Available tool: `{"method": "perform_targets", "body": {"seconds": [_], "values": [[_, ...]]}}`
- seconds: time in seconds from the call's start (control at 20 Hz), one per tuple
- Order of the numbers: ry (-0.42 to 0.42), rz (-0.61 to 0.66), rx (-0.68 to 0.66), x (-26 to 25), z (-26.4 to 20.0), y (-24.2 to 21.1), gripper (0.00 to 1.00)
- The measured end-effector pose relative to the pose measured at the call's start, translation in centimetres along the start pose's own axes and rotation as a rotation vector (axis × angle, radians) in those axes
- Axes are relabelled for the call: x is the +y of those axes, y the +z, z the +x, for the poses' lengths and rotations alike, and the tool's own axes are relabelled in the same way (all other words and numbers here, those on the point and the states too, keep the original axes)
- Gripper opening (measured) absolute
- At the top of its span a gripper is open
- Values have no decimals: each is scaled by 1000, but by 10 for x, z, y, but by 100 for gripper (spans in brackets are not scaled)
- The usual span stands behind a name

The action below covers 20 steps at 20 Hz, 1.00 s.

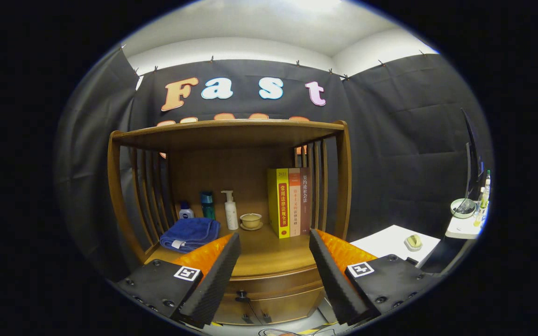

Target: Pull open the drawer, take out the items inside it, and place them on the countertop above the cabinet.

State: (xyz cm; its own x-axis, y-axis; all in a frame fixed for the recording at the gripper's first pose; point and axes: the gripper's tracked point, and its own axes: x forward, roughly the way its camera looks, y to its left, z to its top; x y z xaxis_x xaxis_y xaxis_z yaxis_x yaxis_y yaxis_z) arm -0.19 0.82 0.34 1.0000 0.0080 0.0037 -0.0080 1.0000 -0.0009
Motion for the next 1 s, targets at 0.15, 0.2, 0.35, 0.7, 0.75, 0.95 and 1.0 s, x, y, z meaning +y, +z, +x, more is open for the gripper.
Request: {"method": "perform_targets", "body": {"seconds": [0.15,0.2,0.35,0.7,0.75,0.95,1.0], "values": [[11,-9,-2,7,1,-7,98],[14,-10,-1,10,4,-12,98],[27,-12,-10,20,11,-31,98],[52,-20,8,43,20,-113,98],[49,-29,-3,44,21,-121,98],[85,-41,18,59,28,-169,98],[90,-37,16,62,30,-179,98]]}}
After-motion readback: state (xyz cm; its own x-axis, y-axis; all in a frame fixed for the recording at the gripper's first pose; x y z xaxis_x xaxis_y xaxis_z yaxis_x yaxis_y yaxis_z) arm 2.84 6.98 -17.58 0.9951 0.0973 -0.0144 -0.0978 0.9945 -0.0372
